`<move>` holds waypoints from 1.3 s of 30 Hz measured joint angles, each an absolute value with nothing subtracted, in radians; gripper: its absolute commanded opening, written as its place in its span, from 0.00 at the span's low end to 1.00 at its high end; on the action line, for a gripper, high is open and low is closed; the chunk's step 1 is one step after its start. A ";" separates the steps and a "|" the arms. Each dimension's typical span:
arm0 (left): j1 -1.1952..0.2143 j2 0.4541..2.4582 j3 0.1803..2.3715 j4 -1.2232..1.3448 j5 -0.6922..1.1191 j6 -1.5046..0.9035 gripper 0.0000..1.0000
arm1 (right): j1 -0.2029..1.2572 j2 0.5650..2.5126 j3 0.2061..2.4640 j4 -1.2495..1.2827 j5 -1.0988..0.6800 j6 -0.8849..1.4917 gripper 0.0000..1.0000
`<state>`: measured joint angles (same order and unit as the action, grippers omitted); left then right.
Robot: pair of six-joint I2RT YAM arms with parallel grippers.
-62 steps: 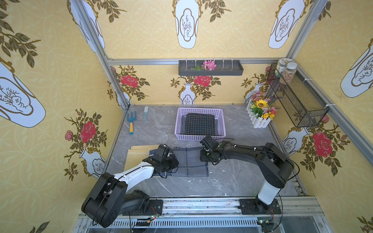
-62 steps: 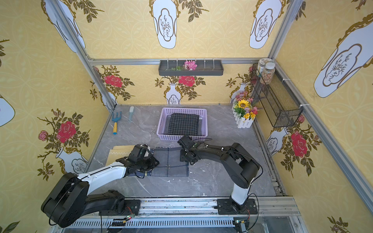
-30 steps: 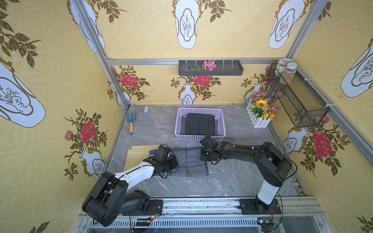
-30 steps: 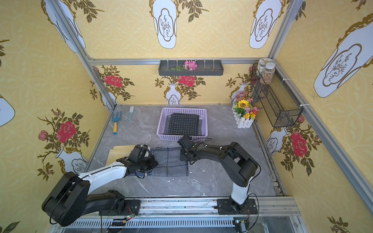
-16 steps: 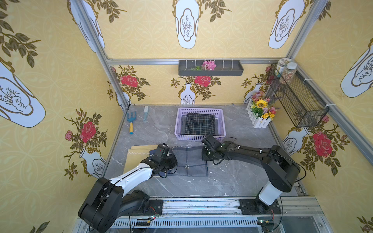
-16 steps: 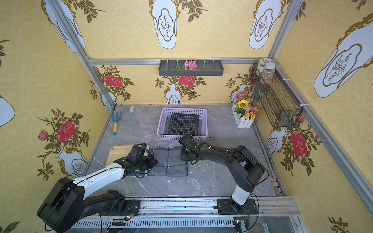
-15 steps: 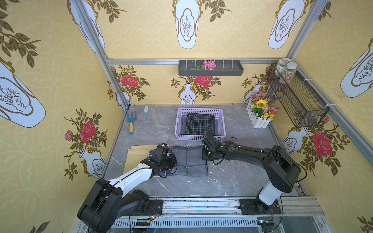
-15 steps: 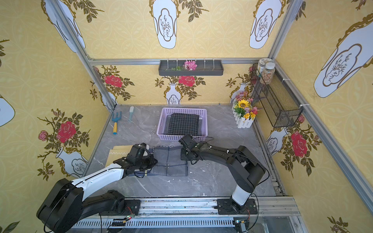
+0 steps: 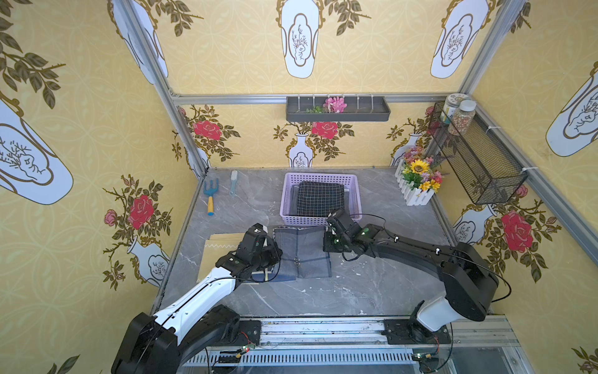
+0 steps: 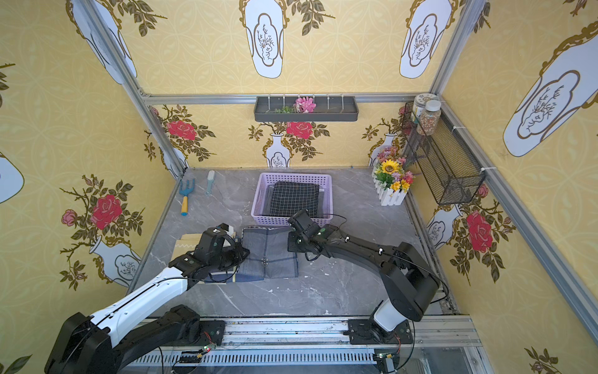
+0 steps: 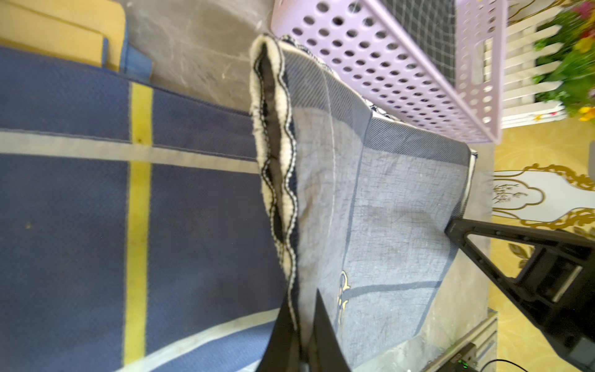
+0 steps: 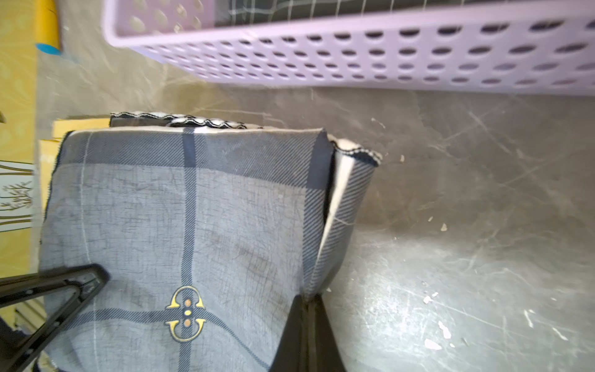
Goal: Put the folded pillowcase in the basket
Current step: Pick up the pillowcase from the pillowcase, then place the pillowcase in the basket.
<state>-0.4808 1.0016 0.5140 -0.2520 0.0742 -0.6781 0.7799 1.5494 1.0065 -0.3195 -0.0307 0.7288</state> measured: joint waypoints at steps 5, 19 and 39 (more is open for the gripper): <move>-0.481 0.983 0.548 -0.276 0.075 -0.678 0.00 | 0.780 1.509 1.022 -0.326 -0.029 0.724 0.00; -0.481 1.071 0.701 -0.231 0.100 -0.636 0.00 | 0.719 1.413 1.076 -0.396 0.022 0.649 0.00; -0.480 1.477 1.059 -0.063 0.136 -0.525 0.00 | 0.458 1.459 1.217 -0.415 -0.035 0.511 0.00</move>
